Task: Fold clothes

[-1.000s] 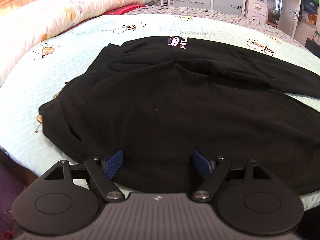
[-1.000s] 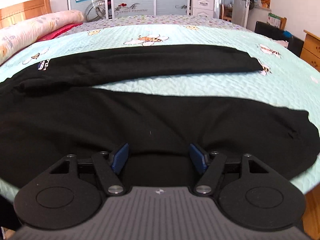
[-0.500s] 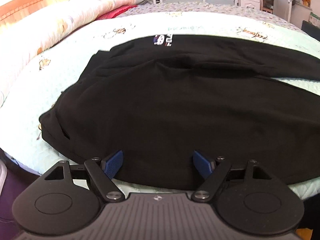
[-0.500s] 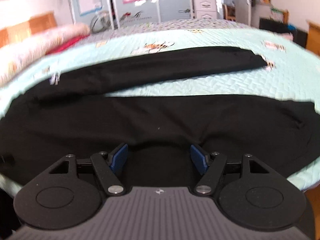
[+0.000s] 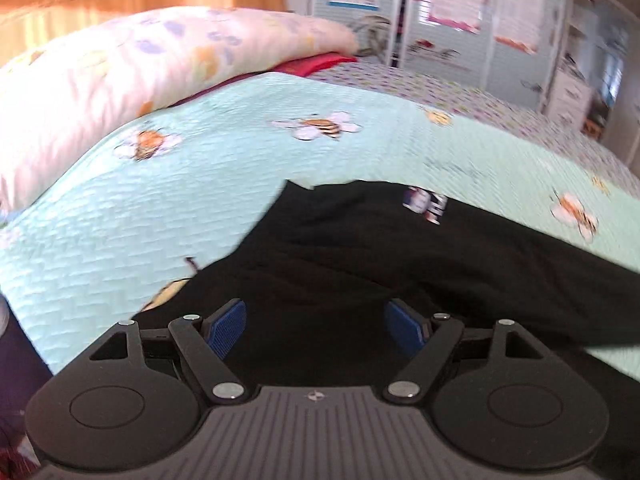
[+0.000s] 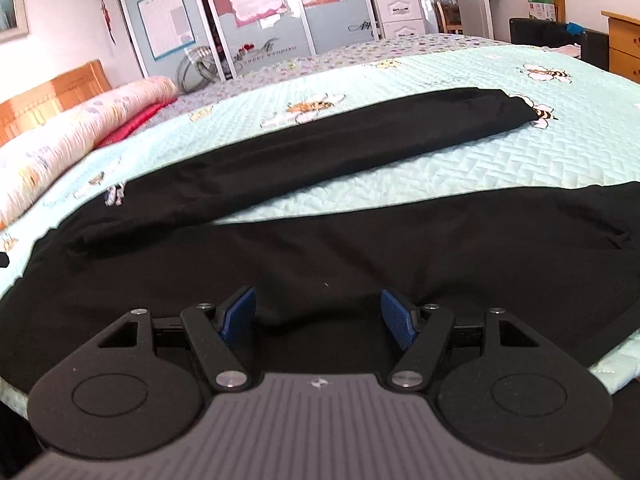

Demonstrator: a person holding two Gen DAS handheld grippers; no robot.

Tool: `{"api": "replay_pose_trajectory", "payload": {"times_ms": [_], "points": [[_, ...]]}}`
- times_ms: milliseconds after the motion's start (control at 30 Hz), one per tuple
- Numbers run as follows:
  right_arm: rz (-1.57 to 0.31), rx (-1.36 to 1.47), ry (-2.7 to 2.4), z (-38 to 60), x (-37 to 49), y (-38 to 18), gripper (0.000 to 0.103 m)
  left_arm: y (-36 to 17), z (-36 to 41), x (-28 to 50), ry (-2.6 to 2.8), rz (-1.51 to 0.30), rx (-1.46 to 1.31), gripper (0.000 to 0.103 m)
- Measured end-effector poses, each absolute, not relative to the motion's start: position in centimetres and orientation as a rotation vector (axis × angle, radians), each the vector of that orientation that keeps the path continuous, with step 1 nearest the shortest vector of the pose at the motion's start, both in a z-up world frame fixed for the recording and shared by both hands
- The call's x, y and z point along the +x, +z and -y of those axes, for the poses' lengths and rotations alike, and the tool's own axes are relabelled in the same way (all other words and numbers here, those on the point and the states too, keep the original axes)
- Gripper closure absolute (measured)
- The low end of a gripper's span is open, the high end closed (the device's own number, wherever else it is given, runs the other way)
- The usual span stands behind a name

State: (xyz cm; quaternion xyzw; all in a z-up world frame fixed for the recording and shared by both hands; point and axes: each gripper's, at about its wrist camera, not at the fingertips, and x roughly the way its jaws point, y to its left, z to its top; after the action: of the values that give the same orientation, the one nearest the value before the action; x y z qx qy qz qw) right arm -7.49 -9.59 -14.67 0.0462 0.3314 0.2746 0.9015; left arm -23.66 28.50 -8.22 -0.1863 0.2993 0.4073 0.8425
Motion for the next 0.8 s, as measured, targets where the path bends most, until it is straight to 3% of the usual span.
{"api": "replay_pose_trajectory", "payload": {"times_ms": [167, 433, 800], "points": [[-0.727, 0.197, 0.721, 9.8, -8.1, -13.9, 0.033, -9.8, -28.7, -29.8, 0.941, -0.664, -0.492, 0.023], [-1.114, 0.540, 0.873, 11.6, -9.1, -16.4, 0.033, -12.8, -29.6, -35.4, 0.961, -0.660, -0.777, 0.023], [-1.104, 0.813, 0.574, 18.1, -7.5, -18.2, 0.033, -11.1, -29.0, -34.2, 0.943, -0.645, -0.773, 0.022]]}}
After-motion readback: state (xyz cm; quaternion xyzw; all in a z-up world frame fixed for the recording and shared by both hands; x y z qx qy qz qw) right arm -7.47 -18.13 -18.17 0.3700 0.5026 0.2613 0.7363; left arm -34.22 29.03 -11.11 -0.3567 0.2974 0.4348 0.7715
